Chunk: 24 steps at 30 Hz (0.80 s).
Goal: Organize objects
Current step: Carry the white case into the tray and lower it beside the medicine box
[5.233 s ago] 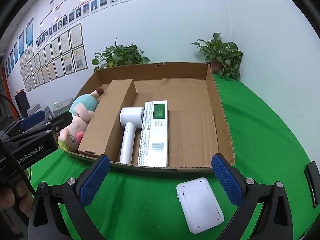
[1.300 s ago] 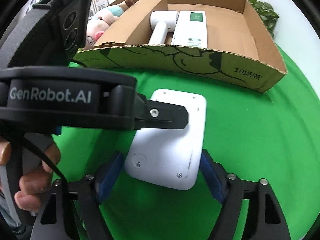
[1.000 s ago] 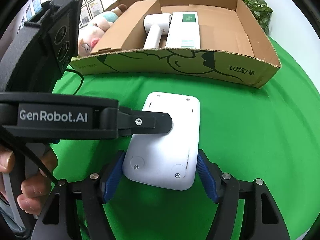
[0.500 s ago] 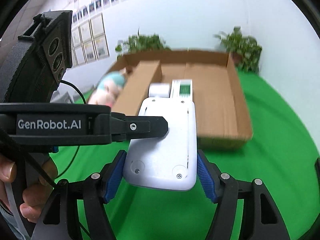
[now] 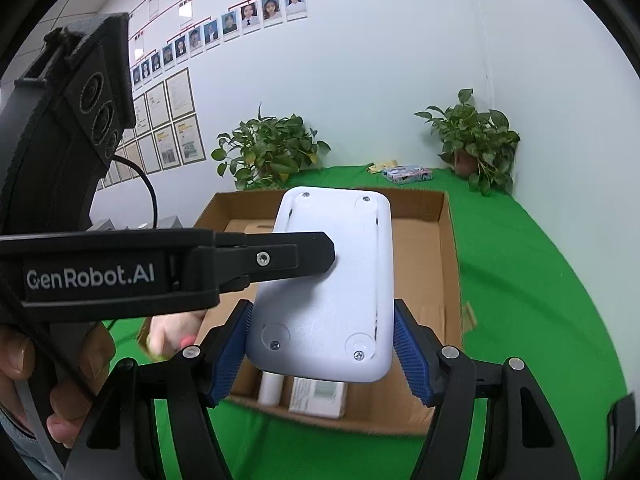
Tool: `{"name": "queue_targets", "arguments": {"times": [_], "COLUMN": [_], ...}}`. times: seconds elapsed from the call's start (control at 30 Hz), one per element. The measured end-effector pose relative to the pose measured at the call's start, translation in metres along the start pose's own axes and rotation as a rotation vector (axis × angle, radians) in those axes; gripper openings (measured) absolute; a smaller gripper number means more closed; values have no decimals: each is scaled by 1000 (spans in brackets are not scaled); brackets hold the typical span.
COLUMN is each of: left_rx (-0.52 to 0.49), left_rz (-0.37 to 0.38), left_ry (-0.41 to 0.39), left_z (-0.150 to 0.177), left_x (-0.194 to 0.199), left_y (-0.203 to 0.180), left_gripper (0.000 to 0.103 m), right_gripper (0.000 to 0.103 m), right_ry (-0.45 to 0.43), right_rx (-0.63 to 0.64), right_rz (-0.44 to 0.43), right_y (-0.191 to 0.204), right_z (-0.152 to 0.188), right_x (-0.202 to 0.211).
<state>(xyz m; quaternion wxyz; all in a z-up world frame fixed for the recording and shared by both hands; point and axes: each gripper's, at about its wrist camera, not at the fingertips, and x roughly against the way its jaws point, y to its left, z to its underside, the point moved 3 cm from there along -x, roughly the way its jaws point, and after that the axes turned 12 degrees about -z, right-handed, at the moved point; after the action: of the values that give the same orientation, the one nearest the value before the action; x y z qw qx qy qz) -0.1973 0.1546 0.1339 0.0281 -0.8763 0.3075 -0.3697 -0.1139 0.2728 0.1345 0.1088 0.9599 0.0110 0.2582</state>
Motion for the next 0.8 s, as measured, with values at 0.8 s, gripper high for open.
{"name": "queue_targets", "arguments": {"times": [0.8], "left_rx": [53], "left_rz": [-88], "left_ry": [330], "left_z": [55], "left_x": [-153], "left_y": [32], "left_gripper": [31], "right_gripper": [65], "right_ry": [286], "right_rx": [-207], "right_rz": [-96], "right_y": [-109], "right_z": [81], "right_x": [-130]}}
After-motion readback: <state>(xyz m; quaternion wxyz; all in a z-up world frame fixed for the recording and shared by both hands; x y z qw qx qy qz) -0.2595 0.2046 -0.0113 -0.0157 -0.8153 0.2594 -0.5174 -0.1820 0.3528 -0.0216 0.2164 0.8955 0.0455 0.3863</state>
